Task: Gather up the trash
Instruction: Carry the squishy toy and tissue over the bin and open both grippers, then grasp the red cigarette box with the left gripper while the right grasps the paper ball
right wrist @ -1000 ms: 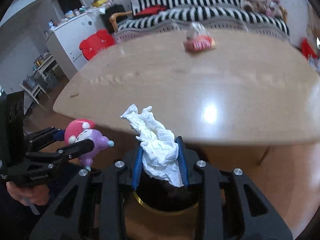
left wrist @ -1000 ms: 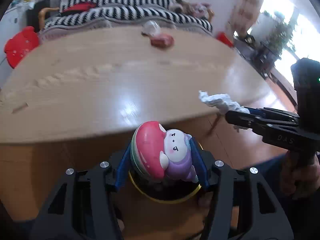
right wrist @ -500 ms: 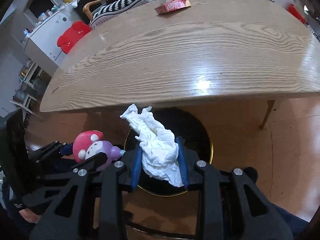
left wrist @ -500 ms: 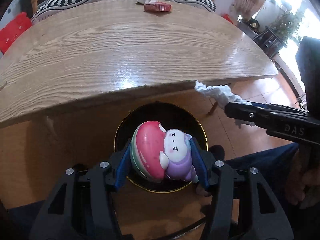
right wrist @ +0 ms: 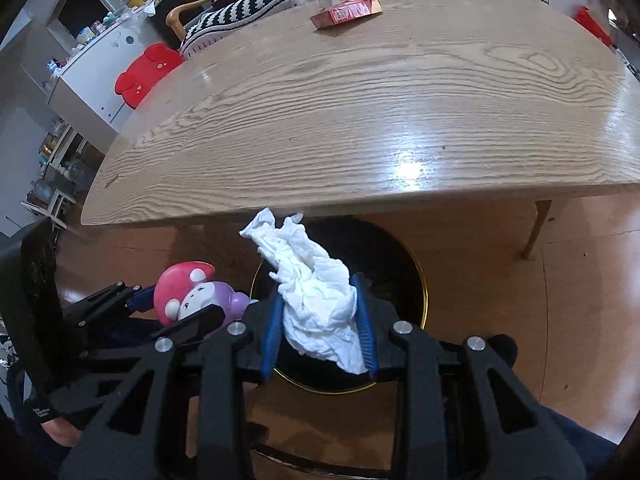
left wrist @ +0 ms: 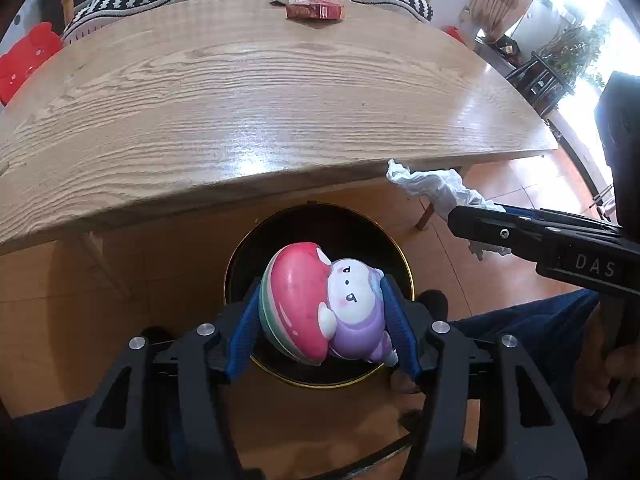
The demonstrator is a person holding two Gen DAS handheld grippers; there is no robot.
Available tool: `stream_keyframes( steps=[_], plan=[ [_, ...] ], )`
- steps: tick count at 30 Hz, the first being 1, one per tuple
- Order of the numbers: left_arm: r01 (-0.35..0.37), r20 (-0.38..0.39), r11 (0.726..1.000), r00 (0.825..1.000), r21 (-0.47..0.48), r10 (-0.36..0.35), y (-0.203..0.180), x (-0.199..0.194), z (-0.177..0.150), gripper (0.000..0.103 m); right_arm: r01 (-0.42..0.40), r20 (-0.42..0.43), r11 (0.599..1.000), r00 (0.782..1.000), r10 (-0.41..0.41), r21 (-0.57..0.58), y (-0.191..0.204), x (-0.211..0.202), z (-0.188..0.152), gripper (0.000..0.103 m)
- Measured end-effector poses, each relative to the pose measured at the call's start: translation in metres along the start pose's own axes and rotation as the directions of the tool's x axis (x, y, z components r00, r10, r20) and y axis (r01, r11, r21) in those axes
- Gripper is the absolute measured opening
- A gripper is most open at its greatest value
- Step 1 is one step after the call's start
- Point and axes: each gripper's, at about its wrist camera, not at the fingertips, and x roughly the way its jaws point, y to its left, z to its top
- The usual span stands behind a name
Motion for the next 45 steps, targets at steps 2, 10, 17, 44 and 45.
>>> stream_keyframes(
  steps=[2, 10, 17, 44, 45],
  plan=[
    [0.0, -0.002, 1.0, 1.0, -0.001, 0.0, 0.0, 0.001, 0.001, 0.057, 0.0, -0.002, 1.0, 1.0, 0.0, 0.0, 0.0, 0.0, 0.0, 0.032],
    [0.008, -0.007, 1.0, 1.0, -0.003, -0.008, -0.002, 0.002, 0.003, 0.06, -0.002, -0.003, 1.0, 1.0, 0.002, 0.001, 0.0, 0.001, 0.0, 0.039],
    [0.009, 0.006, 1.0, 1.0, -0.008, -0.009, -0.002, 0.001, 0.004, 0.075, -0.005, 0.018, 1.0, 1.0, 0.005, 0.006, -0.001, -0.002, 0.001, 0.06],
    [0.035, 0.055, 0.999, 0.998, 0.024, -0.036, -0.008, -0.026, 0.014, 0.088, -0.04, 0.116, 0.999, 0.992, 0.041, -0.013, 0.002, -0.046, 0.024, 0.083],
    [0.024, 0.06, 0.999, 0.998, 0.036, -0.027, -0.008, -0.027, 0.02, 0.09, -0.038, 0.124, 0.999, 0.992, 0.039, -0.012, 0.002, -0.05, 0.032, 0.086]
  ],
)
